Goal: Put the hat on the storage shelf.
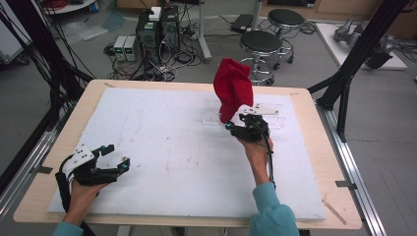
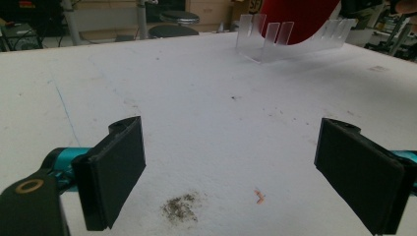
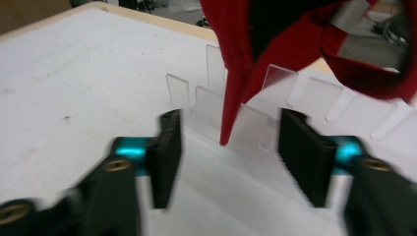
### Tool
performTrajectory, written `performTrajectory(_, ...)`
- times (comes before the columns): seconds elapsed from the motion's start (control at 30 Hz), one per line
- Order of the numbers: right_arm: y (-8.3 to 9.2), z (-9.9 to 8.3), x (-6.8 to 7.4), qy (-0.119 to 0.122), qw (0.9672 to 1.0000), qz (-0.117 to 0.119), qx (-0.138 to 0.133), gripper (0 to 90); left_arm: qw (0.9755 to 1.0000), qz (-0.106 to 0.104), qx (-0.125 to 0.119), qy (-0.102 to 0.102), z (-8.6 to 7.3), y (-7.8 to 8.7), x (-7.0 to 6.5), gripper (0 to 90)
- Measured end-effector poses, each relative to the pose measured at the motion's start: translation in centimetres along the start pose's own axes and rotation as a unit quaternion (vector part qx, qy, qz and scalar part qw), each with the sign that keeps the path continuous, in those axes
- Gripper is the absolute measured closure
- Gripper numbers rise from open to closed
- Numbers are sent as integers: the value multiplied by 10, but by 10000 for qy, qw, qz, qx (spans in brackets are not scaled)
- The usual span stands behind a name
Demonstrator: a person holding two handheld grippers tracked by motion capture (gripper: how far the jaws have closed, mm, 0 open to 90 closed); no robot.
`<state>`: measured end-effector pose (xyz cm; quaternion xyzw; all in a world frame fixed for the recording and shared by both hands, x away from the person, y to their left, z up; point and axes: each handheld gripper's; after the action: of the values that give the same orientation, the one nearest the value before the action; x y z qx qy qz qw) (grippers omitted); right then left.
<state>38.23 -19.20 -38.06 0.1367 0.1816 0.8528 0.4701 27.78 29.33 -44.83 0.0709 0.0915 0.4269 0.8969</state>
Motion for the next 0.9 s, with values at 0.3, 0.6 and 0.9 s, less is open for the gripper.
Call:
performTrajectory(0.3, 70, 5, 11, 318, 9969, 179, -702, 188, 9998, 60, -204, -65, -2, 4, -2, 122)
performTrajectory(0.6, 120, -47, 11, 543, 9897, 103, -1321, 140, 9991, 163, -372, -125, -3, 7, -3, 122)
performTrajectory(0.9, 118, -106, 9, 374, 9809, 2, -1907, 117, 9987, 231, -387, -253, -3, 7, -7, 122)
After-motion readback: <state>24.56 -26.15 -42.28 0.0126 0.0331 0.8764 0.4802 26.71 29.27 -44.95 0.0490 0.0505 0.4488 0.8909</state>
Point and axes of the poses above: each handheld gripper's, and its own axes: y roughly backward along the jaws, z roughly out of its top, x roughly to its left, and after that the axes turned 2 degrees about -x, right-handed
